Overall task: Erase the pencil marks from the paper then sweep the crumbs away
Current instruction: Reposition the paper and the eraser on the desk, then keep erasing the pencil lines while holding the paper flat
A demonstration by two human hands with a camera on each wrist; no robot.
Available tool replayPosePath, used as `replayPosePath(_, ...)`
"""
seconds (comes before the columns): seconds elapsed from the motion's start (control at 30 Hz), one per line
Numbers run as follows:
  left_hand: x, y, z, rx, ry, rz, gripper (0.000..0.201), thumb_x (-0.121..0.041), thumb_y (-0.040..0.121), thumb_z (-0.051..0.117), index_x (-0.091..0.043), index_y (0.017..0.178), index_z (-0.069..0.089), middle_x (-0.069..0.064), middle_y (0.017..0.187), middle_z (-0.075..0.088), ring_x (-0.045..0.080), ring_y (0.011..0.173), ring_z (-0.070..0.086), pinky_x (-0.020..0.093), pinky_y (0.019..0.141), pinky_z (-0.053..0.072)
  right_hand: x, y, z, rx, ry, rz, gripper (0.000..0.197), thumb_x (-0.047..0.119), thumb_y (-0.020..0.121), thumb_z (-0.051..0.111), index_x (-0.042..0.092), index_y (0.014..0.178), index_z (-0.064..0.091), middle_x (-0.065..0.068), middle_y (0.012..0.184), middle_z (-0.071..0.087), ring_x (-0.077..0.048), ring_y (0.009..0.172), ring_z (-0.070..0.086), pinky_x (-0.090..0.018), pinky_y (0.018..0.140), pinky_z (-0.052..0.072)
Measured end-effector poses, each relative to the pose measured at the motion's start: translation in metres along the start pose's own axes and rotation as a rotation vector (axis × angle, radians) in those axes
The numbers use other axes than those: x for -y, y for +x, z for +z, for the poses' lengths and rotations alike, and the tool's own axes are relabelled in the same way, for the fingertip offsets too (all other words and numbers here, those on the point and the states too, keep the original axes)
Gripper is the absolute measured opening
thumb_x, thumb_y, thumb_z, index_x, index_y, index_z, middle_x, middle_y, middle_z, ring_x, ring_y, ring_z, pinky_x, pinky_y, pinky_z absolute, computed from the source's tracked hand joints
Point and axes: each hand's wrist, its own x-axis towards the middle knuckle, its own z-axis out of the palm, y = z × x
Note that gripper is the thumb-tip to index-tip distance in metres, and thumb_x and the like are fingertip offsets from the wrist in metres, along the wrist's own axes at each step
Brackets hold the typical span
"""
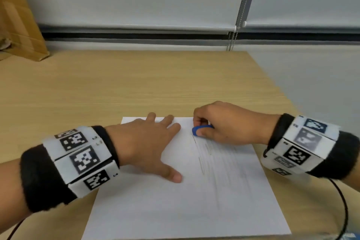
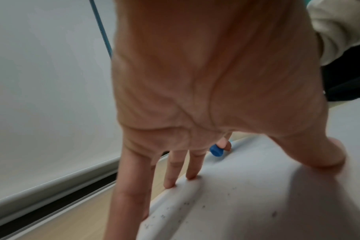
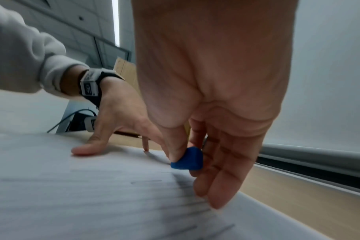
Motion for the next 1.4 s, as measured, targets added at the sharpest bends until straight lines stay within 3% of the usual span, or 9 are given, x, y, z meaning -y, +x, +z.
replayPosePath(0.13,-0.003,0.001,0.000,0.045,-0.014,-0.034,0.118,-0.085,0.066,0.054,-0.043,0.149,-0.020,-0.012,0.161,-0.016,0.029,0.147,0.000,0.051,0.111,0.028,0.007,0.011,0.000,0.027,-0.130,-0.012,0.010,0.027,0.093,0.054,0.018,0.095,0.059,0.001,0.092,0.064,-0.020,0.079,0.058,-0.036,0.070,0.050)
replayPosePath(0.33,-0.006,0.002,-0.006,0.080,-0.021,-0.068,0.116,-0.082,0.067,0.058,-0.046,0.148,-0.017,-0.012,0.161,-0.014,0.032,0.148,-0.008,0.061,0.111,0.024,0.009,0.002,-0.006,0.118,-0.060,-0.068,0.009,0.024,0.090,0.062,0.017,0.094,0.065,0.003,0.090,0.065,-0.014,0.077,0.058,-0.029,0.068,0.050)
replayPosePath(0.53,-0.007,0.004,-0.007,0.104,-0.012,-0.083,0.119,-0.082,0.066,0.060,-0.046,0.147,-0.020,-0.011,0.160,-0.020,0.033,0.148,-0.013,0.065,0.110,0.023,0.011,0.017,-0.008,0.017,-0.214,-0.036,0.012,0.030,0.091,0.059,0.019,0.088,0.059,0.003,0.087,0.061,-0.017,0.077,0.055,-0.031,0.064,0.046)
replayPosePath(0.6,-0.005,0.005,-0.006,0.100,-0.022,-0.077,0.120,-0.082,0.065,0.061,-0.047,0.146,-0.020,-0.011,0.160,-0.021,0.033,0.148,-0.014,0.065,0.110,0.023,0.011,0.013,-0.006,0.035,-0.198,-0.060,0.010,0.028,0.089,0.060,0.020,0.085,0.058,0.003,0.086,0.061,-0.013,0.071,0.052,-0.027,0.060,0.041)
replayPosePath(0.73,-0.003,0.006,-0.006,0.096,-0.042,-0.058,0.122,-0.080,0.064,0.064,-0.047,0.148,-0.019,-0.016,0.158,-0.022,0.034,0.147,-0.014,0.064,0.110,0.023,0.013,0.005,-0.007,0.145,-0.130,-0.115,0.011,0.029,0.088,0.063,0.019,0.091,0.065,0.004,0.086,0.066,-0.009,0.071,0.054,-0.023,0.060,0.043)
replayPosePath(0.93,-0.005,0.005,-0.008,0.065,-0.054,-0.040,0.124,-0.077,0.067,0.065,-0.041,0.150,-0.019,-0.021,0.157,-0.022,0.035,0.147,-0.012,0.047,0.113,0.023,0.008,0.016,-0.010,0.053,-0.212,-0.115,0.011,0.030,0.090,0.059,0.019,0.092,0.060,0.003,0.092,0.063,-0.015,0.075,0.052,-0.027,0.063,0.040)
replayPosePath(1.1,-0.006,0.005,-0.011,0.078,-0.057,-0.042,0.124,-0.074,0.067,0.068,-0.040,0.151,-0.017,-0.019,0.158,-0.022,0.034,0.148,-0.011,0.048,0.113,0.022,0.014,0.009,-0.014,0.248,-0.103,-0.171,0.010,0.025,0.087,0.065,0.017,0.090,0.068,0.003,0.083,0.066,-0.008,0.068,0.057,-0.019,0.059,0.046)
replayPosePath(1.27,-0.007,0.005,-0.010,0.070,-0.076,-0.044,0.125,-0.073,0.068,0.068,-0.039,0.150,-0.020,-0.019,0.157,-0.023,0.035,0.148,-0.012,0.047,0.114,0.021,0.004,0.026,-0.015,0.109,-0.069,-0.150,0.009,0.020,0.083,0.067,0.012,0.087,0.068,0.001,0.084,0.066,-0.009,0.068,0.055,-0.024,0.063,0.048)
replayPosePath(1.4,-0.007,0.007,-0.009,0.071,-0.077,-0.041,0.126,-0.072,0.067,0.070,-0.039,0.150,-0.019,-0.019,0.158,-0.022,0.033,0.148,-0.012,0.046,0.114,0.021,0.009,0.017,-0.013,0.258,-0.025,-0.156,0.007,0.020,0.081,0.070,0.013,0.083,0.069,-0.001,0.080,0.067,-0.011,0.067,0.058,-0.025,0.061,0.049)
